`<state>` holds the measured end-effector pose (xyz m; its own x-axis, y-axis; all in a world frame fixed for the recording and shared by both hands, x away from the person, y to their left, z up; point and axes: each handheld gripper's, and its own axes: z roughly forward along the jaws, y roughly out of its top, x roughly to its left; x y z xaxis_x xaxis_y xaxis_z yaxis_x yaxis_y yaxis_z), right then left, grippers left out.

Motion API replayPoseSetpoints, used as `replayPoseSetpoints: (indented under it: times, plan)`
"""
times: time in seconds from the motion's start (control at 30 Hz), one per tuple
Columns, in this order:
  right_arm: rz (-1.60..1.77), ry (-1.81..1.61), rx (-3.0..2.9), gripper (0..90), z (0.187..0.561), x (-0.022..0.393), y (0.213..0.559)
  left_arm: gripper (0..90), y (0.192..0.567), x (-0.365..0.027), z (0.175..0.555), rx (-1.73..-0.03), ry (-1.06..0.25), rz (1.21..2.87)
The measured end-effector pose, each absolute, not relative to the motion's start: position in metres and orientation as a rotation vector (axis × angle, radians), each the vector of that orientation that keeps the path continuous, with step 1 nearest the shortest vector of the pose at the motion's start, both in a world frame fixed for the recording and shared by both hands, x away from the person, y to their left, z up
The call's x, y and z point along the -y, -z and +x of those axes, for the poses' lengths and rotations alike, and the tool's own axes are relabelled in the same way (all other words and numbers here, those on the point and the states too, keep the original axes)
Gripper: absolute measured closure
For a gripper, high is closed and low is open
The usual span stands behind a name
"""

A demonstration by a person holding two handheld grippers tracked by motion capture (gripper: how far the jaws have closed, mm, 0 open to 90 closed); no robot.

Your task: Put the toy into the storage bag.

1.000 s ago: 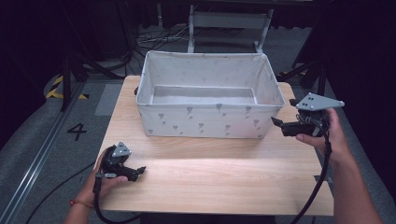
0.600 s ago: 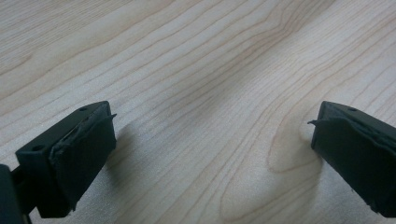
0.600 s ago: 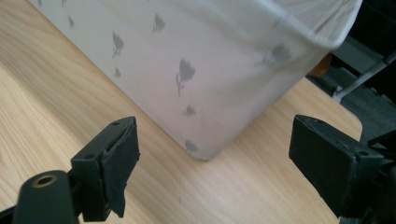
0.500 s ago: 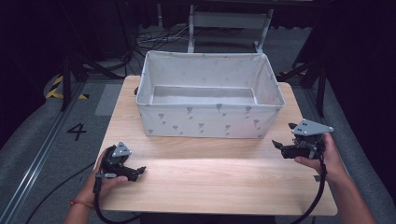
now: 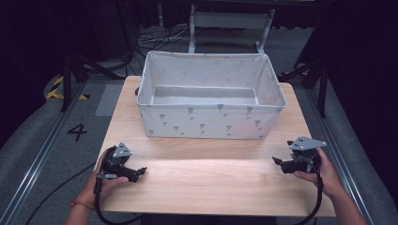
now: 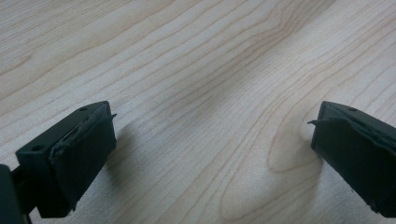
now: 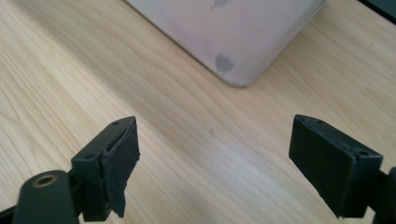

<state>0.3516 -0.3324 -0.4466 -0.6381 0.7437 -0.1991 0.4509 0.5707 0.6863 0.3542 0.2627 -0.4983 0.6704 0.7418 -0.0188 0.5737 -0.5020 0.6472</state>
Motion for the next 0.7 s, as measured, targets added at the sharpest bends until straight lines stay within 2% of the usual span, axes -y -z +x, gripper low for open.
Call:
replayPoseSetpoints:
  times: [0.27, 0.33, 0.7]
  plan:
    - [0.986, -0.856, -2.335, 17.4, 0.341, 0.34, 0.465, 0.2, 0.498, -0.262, 0.354, -1.015, -0.348, 2.249]
    - [1.016, -0.891, -2.348, 20.8, 0.337, 0.343, 0.473, 0.2, 0.498, -0.262, 0.354, -1.014, -0.349, 2.252]
    - [1.109, -0.963, -2.326, 19.8, 0.319, 0.364, 0.498, 0.2, 0.498, -0.262, 0.354, -1.014, -0.348, 2.251]
